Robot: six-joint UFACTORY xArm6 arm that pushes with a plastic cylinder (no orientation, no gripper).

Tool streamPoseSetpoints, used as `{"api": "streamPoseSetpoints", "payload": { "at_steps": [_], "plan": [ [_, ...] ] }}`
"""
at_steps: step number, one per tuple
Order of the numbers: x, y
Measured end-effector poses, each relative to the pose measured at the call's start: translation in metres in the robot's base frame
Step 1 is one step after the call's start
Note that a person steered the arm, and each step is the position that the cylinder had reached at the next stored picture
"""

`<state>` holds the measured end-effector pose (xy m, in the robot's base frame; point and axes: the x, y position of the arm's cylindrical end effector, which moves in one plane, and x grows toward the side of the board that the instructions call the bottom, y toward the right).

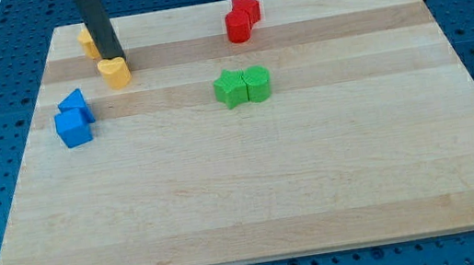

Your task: Push yellow heart closer to green star

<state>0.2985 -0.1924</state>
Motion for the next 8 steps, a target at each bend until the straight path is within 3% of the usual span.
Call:
{"api": "streamPoseSetpoints", "payload": {
  "at_steps": [2, 3, 6, 8],
  "plan": [
    [0.007, -0.053],
    [0.011, -0.048],
    [0.043, 0.032],
    [0.079, 0.048]
  ]
}}
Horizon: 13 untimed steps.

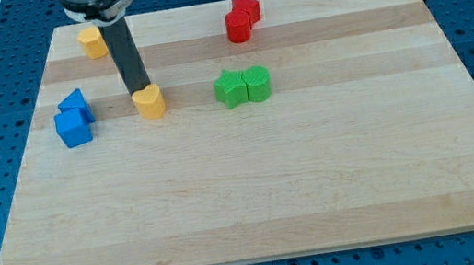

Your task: Push yellow heart closer to green star

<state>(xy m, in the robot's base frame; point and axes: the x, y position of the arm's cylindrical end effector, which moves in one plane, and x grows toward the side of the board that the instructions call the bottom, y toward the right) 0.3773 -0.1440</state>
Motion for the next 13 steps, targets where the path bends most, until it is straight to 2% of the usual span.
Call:
{"api": "streamPoseSetpoints", "payload": {
  "at_steps": [4, 5, 7, 10, 11, 12, 13],
  "plan": [
    [0.088, -0.007],
    [0.097, -0.002],
    [0.063, 0.011],
    [0.063, 0.071],
    [0.066, 0.074],
    [0.097, 0.071],
    [0.100, 0.072]
  ]
}}
